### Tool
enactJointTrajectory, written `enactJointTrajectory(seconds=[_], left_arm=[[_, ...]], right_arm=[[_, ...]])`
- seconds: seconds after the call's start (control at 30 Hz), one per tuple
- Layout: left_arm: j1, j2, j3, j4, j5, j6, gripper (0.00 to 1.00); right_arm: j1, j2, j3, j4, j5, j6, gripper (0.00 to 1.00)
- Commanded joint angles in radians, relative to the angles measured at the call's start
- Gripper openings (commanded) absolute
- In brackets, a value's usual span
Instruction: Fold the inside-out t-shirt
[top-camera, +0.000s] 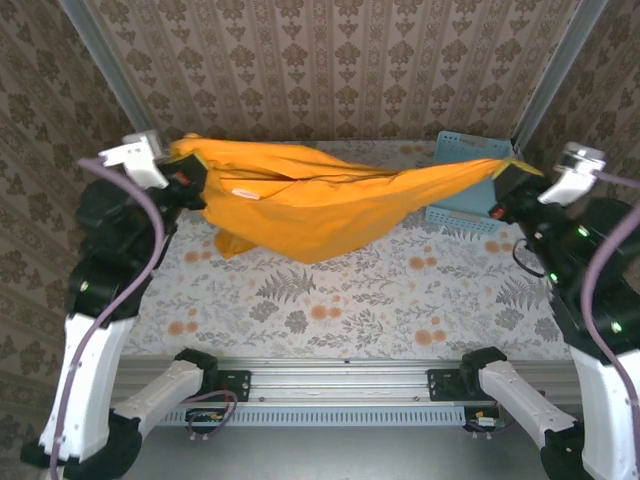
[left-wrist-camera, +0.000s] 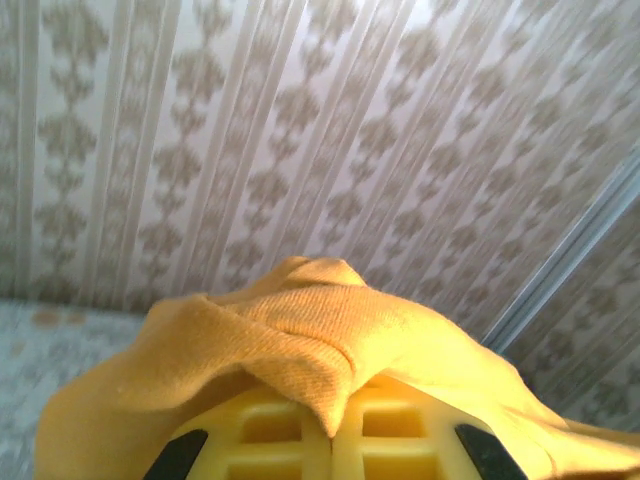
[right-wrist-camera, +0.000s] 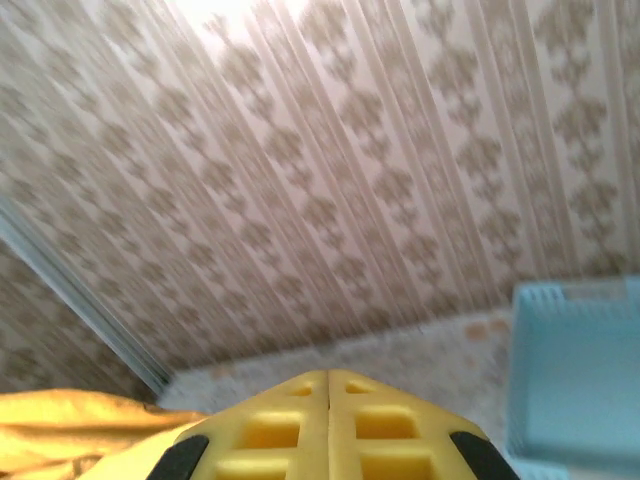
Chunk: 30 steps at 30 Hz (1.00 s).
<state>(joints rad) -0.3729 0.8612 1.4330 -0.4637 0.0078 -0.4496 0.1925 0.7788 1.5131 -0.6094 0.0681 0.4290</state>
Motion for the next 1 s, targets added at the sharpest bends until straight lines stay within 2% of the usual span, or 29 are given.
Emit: enactJointTrajectory(seconds=[0.0,0.13,0.3,0.37,0.47,0.67,0.8,0.97], left_arm=[[-0.003,-0.024,0.019,0.085,-0.042,0.034,0.0],[-0.003,0.126,0.089,-0.031,-0.156,0.061,0.0],[0.015,0.418,0.268,-0.214,-0.195,0.071,0.0],[0.035,0.488,0.298,-0.218,-0.216,0.078,0.0],[0.074,0.55,0.339,-0.194,-0.203,0.103,0.0],[0.114,0.506,0.346,-0.108,-0.214,0.143,0.0],[0.176,0.415,0.33,-0.09,-0.253,0.153,0.0],[0.249,0.297,0.335,-0.051,-0.265,0.198,0.0]], right_arm=[[-0.002,-0.018,0.034,0.038,-0.004,0.004,0.0],[-0.001,0.043,-0.009,0.033,0.028,0.0,0.0],[0.002,0.168,-0.099,0.059,-0.03,0.022,0.0],[0.015,0.214,-0.146,0.069,-0.076,0.042,0.0],[0.077,0.254,-0.232,0.125,-0.074,0.074,0.0],[0.3,0.313,-0.284,0.184,-0.02,0.066,0.0],[0.444,0.345,-0.25,0.227,0.005,0.037,0.0],[0.663,0.419,-0.17,0.253,0.093,-0.016,0.0]])
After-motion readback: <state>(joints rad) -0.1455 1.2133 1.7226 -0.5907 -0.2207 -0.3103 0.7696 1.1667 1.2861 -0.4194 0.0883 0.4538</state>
